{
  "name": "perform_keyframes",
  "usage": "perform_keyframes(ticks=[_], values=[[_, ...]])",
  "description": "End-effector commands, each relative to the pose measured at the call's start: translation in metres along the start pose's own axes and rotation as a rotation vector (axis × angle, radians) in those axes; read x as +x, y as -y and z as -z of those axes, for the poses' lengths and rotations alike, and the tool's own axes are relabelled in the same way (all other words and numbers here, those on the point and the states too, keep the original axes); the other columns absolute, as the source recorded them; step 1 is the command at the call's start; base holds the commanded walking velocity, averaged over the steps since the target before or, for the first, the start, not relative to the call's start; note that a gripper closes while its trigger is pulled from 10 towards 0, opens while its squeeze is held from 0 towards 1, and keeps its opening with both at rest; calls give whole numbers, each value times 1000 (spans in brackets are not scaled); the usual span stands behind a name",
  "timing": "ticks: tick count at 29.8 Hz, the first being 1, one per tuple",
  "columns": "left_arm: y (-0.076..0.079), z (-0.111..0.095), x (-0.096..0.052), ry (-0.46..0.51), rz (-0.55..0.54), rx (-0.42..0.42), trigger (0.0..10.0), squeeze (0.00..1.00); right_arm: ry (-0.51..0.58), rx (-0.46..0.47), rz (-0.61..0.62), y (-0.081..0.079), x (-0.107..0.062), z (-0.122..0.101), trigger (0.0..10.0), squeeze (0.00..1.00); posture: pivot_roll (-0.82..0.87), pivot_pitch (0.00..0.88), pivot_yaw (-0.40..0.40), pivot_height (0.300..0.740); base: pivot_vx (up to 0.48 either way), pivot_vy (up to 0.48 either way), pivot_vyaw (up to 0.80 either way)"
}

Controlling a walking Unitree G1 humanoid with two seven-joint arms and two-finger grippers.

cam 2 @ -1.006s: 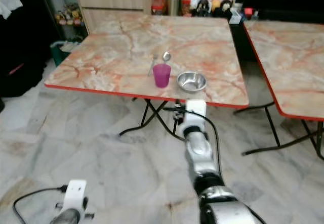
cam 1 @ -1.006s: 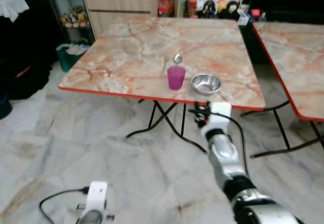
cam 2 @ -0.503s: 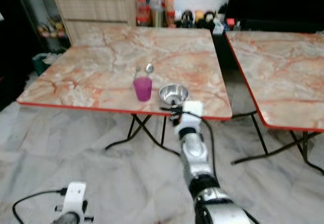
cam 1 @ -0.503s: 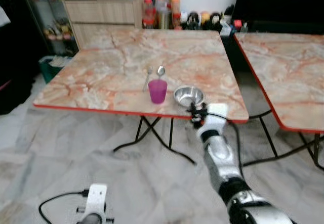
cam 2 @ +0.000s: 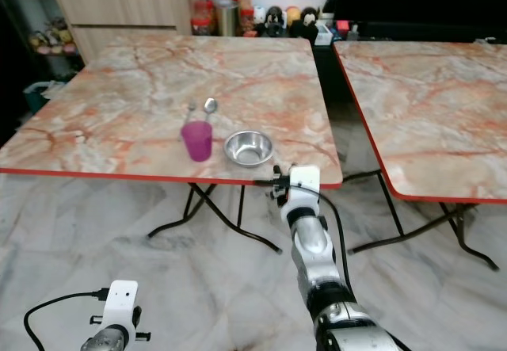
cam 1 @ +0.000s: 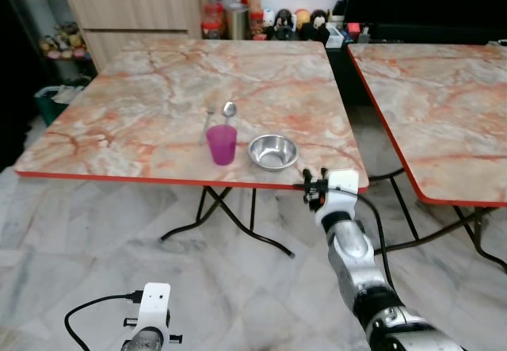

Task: Setting the table

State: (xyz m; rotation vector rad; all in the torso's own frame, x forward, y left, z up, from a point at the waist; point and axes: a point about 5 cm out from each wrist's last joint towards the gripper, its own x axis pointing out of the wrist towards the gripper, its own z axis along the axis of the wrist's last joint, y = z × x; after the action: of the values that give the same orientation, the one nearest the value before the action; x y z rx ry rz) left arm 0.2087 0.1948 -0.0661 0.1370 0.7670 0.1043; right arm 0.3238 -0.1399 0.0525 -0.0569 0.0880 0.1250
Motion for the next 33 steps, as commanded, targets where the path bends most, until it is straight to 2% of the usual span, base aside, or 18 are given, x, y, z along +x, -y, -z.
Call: perform_keyframes(ticks=[1, 2, 4, 7, 8, 9, 10, 14, 15, 16, 18, 19, 21, 27, 33], values=[[-2, 5, -1, -18, -9, 0, 10000, 0, -84, -28, 26, 13, -13, 21, 10000, 0, 85, 0, 4, 740, 0, 0, 0], [-2, 5, -1, -18, -9, 0, 10000, 0, -84, -28, 26, 13, -13, 21, 10000, 0, 85, 0, 4, 740, 0, 0, 0], [-2, 6, -1, -20, -9, -1, 10000, 0, -176, -40, 52, 23, -29, 43, 10000, 0, 81, 0, 5, 740, 0, 0, 0], [-1, 6, -1, -23, -7, 1, 10000, 0, -275, -48, 73, 29, -44, 63, 10000, 0, 71, 0, 10, 740, 0, 0, 0], [-1, 6, -1, -25, -3, 5, 10000, 0, -345, -45, 91, 33, -55, 76, 10000, 0, 68, 0, 14, 740, 0, 0, 0], [-1, 6, -1, -25, -3, 5, 10000, 0, -345, -45, 91, 33, -55, 76, 10000, 0, 68, 0, 14, 740, 0, 0, 0], [0, 6, -1, -26, -1, 7, 10000, 0, -423, -34, 110, 35, -66, 89, 10000, 0, 68, 0, 14, 740, 0, 0, 0], [1, 5, -1, -24, 3, 10, 10000, 0, -528, -18, 130, 37, -82, 106, 10000, 0, 66, 0, 22, 740, 0, 0, 0], [1, 3, -1, -20, 4, 10, 10000, 0, -592, -19, 131, 37, -92, 115, 10000, 0, 68, 0, 21, 740, 0, 0, 0], [1, 3, -1, -20, 4, 10, 10000, 0, -592, -19, 131, 37, -92, 115, 10000, 0, 68, 0, 21, 740, 0, 0, 0], [0, 0, 1, -14, 5, 9, 10000, 0, -712, -20, 133, 36, -111, 132, 10000, 0, 76, 0, 19, 740, 0, 0, 0], [0, 0, 1, -14, 5, 9, 10000, 0, -712, -20, 133, 36, -111, 132, 10000, 0, 76, 0, 19, 740, 0, 0, 0], [-1, -2, 1, -9, 3, 5, 10000, 0, -797, -19, 136, 36, -125, 143, 10000, 0, 86, 0, 16, 740, 0, 0, 0], [-2, 0, 1, -18, 4, 3, 10000, 0, -798, 43, 162, 36, -127, 144, 10000, 0, 79, 0, 23, 740, 0, 0, 0], [0, 2, 0, -25, 14, 7, 10000, 0, -803, 50, 169, 36, -125, 143, 10000, 0, 76, 0, 28, 740, 0, 0, 0]])
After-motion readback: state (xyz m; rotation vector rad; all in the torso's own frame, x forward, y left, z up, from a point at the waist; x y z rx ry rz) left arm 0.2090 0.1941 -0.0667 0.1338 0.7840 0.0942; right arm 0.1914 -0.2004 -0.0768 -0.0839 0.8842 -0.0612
